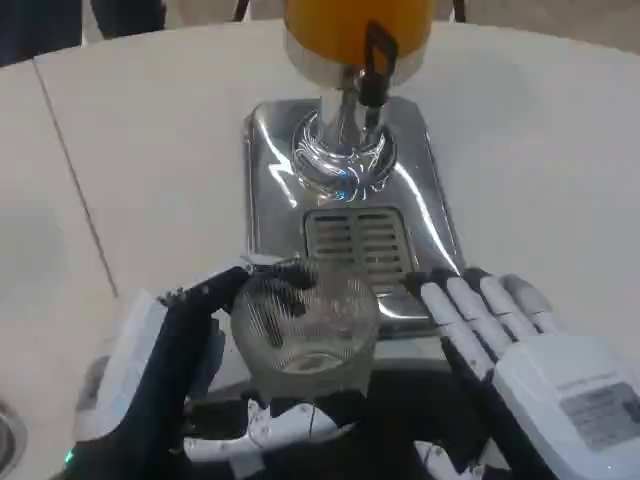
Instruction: Grasp the cup under the faucet to collect the drink, then remove the cup.
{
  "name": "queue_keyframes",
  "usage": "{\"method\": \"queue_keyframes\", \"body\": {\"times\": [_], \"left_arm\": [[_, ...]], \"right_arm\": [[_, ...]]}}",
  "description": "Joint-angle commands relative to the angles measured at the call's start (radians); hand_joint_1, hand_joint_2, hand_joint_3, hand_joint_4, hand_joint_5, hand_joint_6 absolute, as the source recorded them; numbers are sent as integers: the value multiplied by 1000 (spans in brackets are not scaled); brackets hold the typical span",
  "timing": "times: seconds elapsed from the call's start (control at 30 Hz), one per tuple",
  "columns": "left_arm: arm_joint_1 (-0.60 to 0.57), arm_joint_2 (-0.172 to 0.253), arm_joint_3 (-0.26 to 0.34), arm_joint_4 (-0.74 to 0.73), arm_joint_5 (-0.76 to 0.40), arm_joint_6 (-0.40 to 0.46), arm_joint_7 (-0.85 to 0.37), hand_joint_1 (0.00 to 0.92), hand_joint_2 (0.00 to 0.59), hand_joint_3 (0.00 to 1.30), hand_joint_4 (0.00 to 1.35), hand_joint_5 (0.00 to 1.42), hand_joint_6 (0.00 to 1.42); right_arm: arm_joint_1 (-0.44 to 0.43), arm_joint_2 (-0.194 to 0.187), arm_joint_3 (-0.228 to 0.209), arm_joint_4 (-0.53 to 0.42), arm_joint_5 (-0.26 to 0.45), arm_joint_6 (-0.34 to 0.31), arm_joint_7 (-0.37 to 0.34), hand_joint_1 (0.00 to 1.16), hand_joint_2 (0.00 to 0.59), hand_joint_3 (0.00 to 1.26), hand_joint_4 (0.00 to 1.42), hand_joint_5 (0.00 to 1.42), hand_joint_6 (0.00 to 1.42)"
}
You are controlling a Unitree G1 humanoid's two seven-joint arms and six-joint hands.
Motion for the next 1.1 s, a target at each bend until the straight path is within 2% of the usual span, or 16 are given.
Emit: {"method": "queue_keyframes", "body": {"times": [0.03, 0.37, 0.57, 0.8, 1.1], "left_arm": [[4, -12, -1, -1, 2, -36, 16, 669, 74, 1182, 1133, 1406, 1424], [-13, -38, 11, 20, 17, -17, 28, 669, 74, 1182, 1133, 1406, 1424], [-100, -76, 14, 96, 54, 21, 81, 674, 77, 1182, 1133, 1406, 1424], [-282, -112, 17, 308, 112, 63, 206, 677, 78, 1182, 1133, 1406, 1424], [-472, -102, -16, 570, 146, 62, 324, 677, 79, 1182, 1133, 1406, 1424]], "right_arm": [[9, 6, -1, -3, -13, 7, 3, 344, 547, 0, 0, 0, 13], [25, 31, -1, -27, -25, 24, 11, 355, 544, 0, 0, 0, 15], [10, 37, 1, -5, -16, 34, 14, 350, 544, 0, 0, 0, 15], [-24, 26, -6, 2, -5, 39, 49, 346, 544, 0, 0, 0, 15], [15, 37, -10, -41, -11, 48, 69, 341, 544, 0, 0, 0, 15]]}}
